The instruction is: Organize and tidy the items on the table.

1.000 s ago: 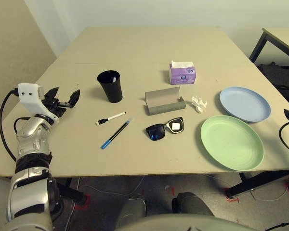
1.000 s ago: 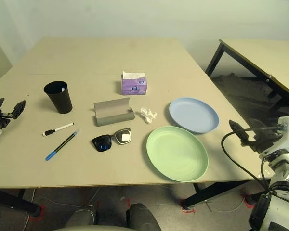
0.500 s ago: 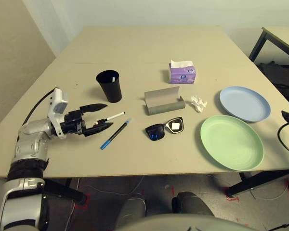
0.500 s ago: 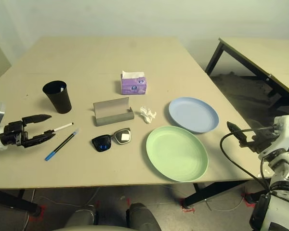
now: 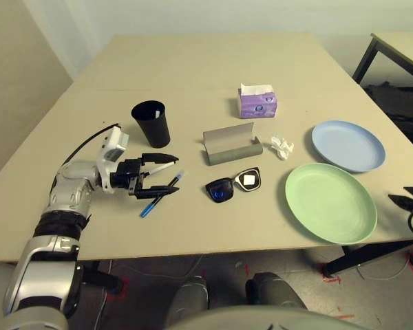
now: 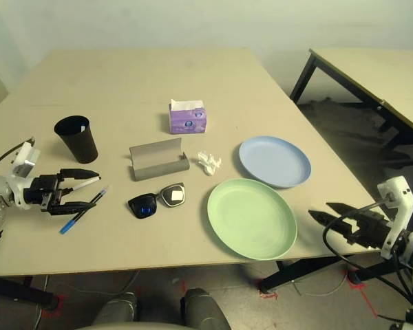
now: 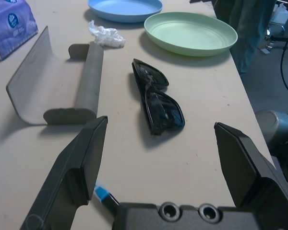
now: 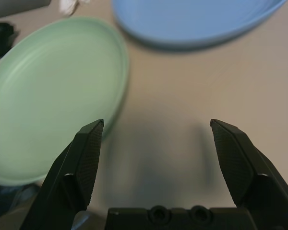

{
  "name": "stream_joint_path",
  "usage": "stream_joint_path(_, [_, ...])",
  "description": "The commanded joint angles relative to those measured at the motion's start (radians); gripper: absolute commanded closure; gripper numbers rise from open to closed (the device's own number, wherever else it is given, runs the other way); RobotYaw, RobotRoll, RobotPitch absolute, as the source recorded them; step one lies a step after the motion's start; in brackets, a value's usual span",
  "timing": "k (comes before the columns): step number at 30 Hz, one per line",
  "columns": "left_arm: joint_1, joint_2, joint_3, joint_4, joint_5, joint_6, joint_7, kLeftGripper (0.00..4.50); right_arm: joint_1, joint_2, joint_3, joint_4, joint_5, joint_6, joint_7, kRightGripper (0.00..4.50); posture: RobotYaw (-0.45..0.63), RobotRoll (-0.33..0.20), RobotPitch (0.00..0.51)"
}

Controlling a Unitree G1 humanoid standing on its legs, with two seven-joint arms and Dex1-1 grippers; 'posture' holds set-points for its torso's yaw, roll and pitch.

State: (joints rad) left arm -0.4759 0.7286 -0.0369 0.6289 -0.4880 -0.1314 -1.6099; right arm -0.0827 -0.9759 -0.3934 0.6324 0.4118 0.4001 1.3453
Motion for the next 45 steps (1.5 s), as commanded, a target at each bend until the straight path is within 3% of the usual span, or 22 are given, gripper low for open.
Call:
stream_joint_path(1, [-0.012,0.012,-0.022,0.021,-0.01,-0.027,-0.005,0.0,0.031,-0.011,0.032,-0.118,0.021,0.097,0.004,0.04,-0.16,0.0,0.045])
stream_joint_path(6, [-0.009,0.015,-0.025,0.036,-0.015,-0.049,-0.005,0.0,0.062,0.003,0.092,-0.271,0.019,0.225,-0.028,0.04,-0.15,0.0,0.047])
stream_joint_path(12, [0.009,0.009,-0.009,0.026,-0.017,-0.065,-0.005,0.0,0.042,0.021,0.143,-0.311,-0.033,0.293,-0.171,0.04,-0.14,0.0,0.044])
stream_joint_path(18, [0.019,0.013,0.006,0.033,-0.013,-0.082,-0.005,0.0,0.036,0.036,0.166,-0.344,-0.009,0.352,-0.191,0.04,-0.13,0.0,0.036])
stream_joint_path(21, [0.02,0.01,0.014,0.035,-0.01,-0.087,-0.005,0.0,0.028,0.041,0.17,-0.335,-0.004,0.367,-0.191,0.67,-0.13,0.0,0.031])
stream_joint_path(31, [0.002,-0.002,0.017,0.059,0.001,-0.094,-0.005,0.0,0.002,0.033,0.125,-0.349,0.064,0.443,-0.167,4.28,-0.14,0.0,0.027])
stream_joint_path(32, [0.0,-0.003,0.016,0.062,0.002,-0.095,-0.005,0.0,-0.004,0.031,0.115,-0.353,0.076,0.458,-0.171,4.44,-0.14,0.0,0.029])
stream_joint_path(40, [-0.008,-0.009,0.004,0.079,0.004,-0.101,-0.005,0.0,0.007,-0.03,0.051,-0.386,0.15,0.598,-0.186,4.44,-0.15,0.0,0.031])
stream_joint_path(45, [-0.012,-0.01,-0.002,0.084,0.006,-0.105,-0.005,0.0,-0.021,-0.085,0.04,-0.311,0.144,0.607,-0.174,4.44,-0.15,0.0,0.034])
